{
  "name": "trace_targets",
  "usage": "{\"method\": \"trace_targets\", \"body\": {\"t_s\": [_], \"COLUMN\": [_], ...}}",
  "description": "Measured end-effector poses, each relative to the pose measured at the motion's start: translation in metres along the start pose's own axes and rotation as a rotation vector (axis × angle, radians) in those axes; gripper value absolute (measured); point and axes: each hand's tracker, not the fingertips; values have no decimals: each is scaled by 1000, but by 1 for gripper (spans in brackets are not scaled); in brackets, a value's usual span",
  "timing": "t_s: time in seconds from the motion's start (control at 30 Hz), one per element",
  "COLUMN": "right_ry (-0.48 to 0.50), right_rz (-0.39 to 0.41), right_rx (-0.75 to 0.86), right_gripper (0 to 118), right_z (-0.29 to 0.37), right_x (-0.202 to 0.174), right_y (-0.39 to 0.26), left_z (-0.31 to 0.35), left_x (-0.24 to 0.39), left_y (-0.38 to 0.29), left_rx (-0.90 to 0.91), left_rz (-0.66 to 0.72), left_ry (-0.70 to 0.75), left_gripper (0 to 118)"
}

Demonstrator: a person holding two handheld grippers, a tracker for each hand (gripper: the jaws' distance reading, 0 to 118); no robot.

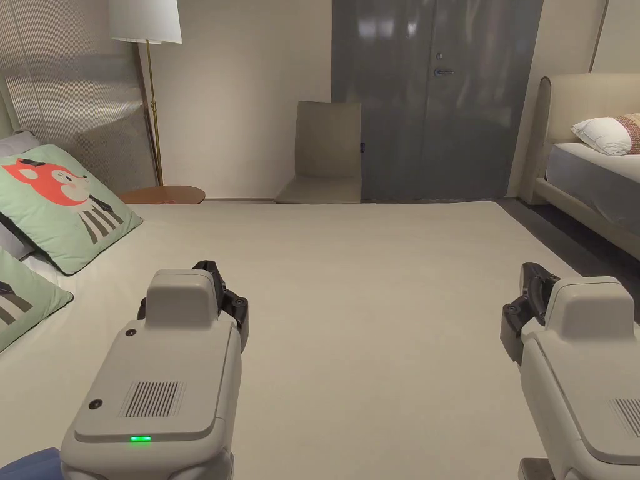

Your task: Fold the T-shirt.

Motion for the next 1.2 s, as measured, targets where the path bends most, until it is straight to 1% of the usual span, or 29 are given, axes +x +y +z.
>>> {"method": "trace_targets", "body": {"t_s": [0.57, 0.6, 0.63, 0.67, 0.7, 0.73, 0.77, 0.8, 0.83, 0.87, 1.0, 1.2], "right_ry": [20, 19, 13, 8, 8, 12, 15, 13, 8, 4, -10, -11], "right_rz": [9, 9, 9, 9, 9, 9, 7, 6, 10, 14, 7, 3], "right_rx": [-21, -21, -19, -18, -19, -25, -31, -29, -22, -13, -16, -18], "right_gripper": [1, 1, 7, 25, 67, 93, 108, 117, 118, 118, 118, 118], "right_z": [-3, -3, -3, -3, -4, -5, -7, -7, -4, -3, -3, -2], "right_x": [-2, -2, -2, -2, -2, -1, 0, 0, 0, 0, 2, 3], "right_y": [-1, -1, -1, -1, -3, -4, -4, -5, -5, -5, -4, -5], "left_z": [0, 0, 0, 0, 0, 0, -1, -1, 1, -1, -3, 4], "left_x": [-1, -2, -2, -2, -2, -2, -3, -3, -1, 2, 7, -2], "left_y": [-1, -1, -1, -2, -2, -2, -2, -2, -5, -7, -9, -3], "left_rx": [-20, -20, -20, -22, -24, -27, -30, -30, 0, -7, -4, -4], "left_rz": [7, 9, 10, 12, 13, 16, 18, 22, 27, 22, 25, 28], "left_ry": [-3, -3, -1, -5, -8, -11, -11, -15, 0, -15, -3, -2], "left_gripper": [0, 4, 15, 35, 68, 92, 110, 109, 111, 111, 111, 111]}}
